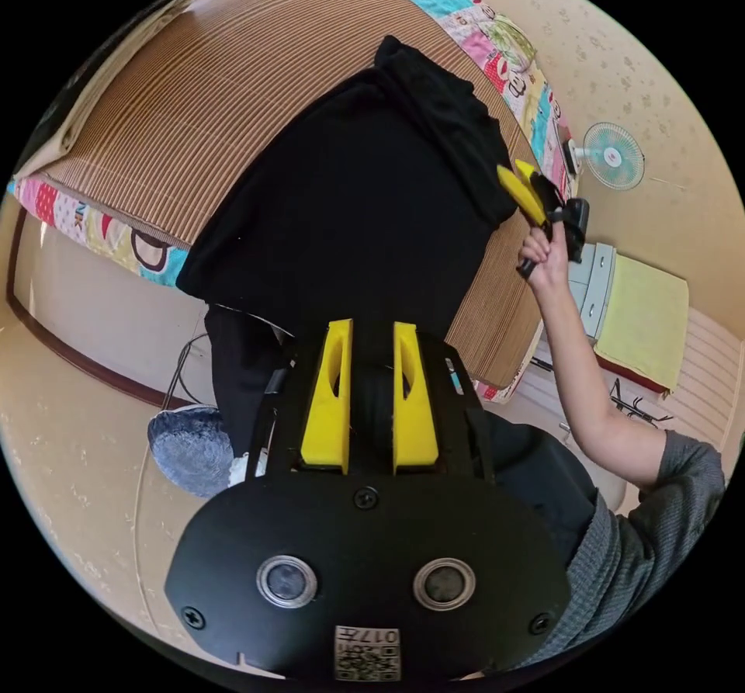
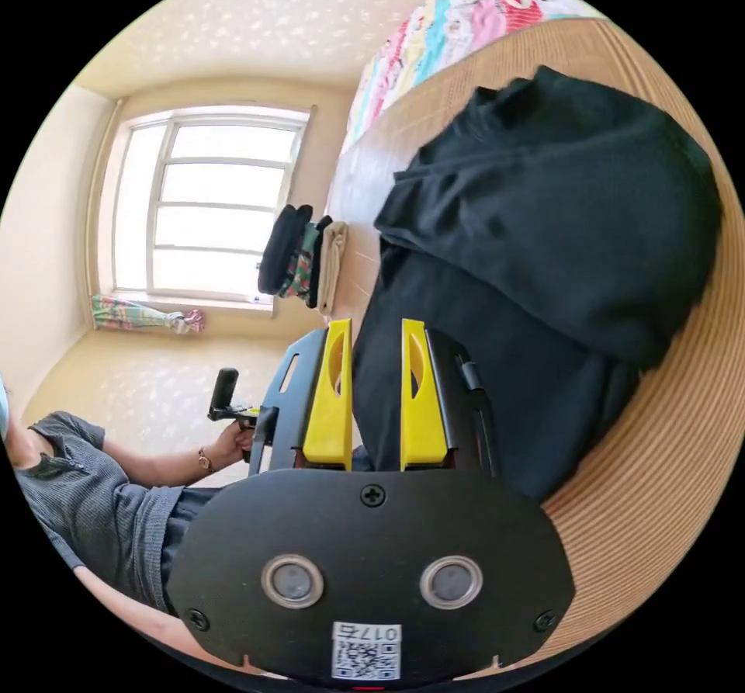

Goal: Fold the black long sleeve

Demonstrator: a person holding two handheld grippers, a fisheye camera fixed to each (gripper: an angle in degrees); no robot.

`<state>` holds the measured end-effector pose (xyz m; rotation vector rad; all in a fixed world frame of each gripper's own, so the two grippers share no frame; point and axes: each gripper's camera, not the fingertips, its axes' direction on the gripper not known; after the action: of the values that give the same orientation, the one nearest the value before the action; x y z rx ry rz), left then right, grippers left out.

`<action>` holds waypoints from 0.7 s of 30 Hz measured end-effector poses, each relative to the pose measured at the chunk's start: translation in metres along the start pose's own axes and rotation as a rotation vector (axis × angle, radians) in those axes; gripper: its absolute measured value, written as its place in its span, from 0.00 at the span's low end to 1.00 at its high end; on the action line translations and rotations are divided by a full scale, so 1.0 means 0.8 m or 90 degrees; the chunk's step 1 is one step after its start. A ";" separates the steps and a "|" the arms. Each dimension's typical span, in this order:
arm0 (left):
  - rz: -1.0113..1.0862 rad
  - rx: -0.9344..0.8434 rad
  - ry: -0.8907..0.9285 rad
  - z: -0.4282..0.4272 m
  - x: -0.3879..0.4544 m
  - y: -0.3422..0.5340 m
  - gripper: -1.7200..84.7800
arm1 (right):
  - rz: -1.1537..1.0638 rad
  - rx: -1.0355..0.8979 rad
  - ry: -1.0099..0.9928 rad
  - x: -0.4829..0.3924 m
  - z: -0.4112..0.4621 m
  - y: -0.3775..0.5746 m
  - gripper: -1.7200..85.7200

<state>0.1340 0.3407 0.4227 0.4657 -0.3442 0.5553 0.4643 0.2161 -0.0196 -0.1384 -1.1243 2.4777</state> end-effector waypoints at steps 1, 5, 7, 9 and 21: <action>-0.007 0.004 0.001 -0.004 -0.005 0.000 0.12 | 0.046 -0.001 0.026 0.029 -0.009 0.038 0.13; -0.033 0.021 0.010 -0.031 -0.024 -0.005 0.12 | 0.210 0.008 0.085 0.115 -0.047 0.150 0.13; -0.028 0.020 0.000 -0.042 -0.025 -0.011 0.12 | 0.241 0.034 0.101 0.125 -0.064 0.177 0.14; -0.016 0.024 -0.033 -0.060 -0.027 -0.025 0.12 | 0.249 0.038 0.113 0.124 -0.067 0.190 0.14; 0.152 -0.192 -0.251 -0.131 -0.110 -0.144 0.16 | 0.307 -0.231 0.152 0.125 0.059 0.270 0.16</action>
<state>0.1493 0.2707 0.2590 0.2390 -0.8571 0.6293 0.2908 0.0971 -0.1395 -0.8795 -1.5636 2.5210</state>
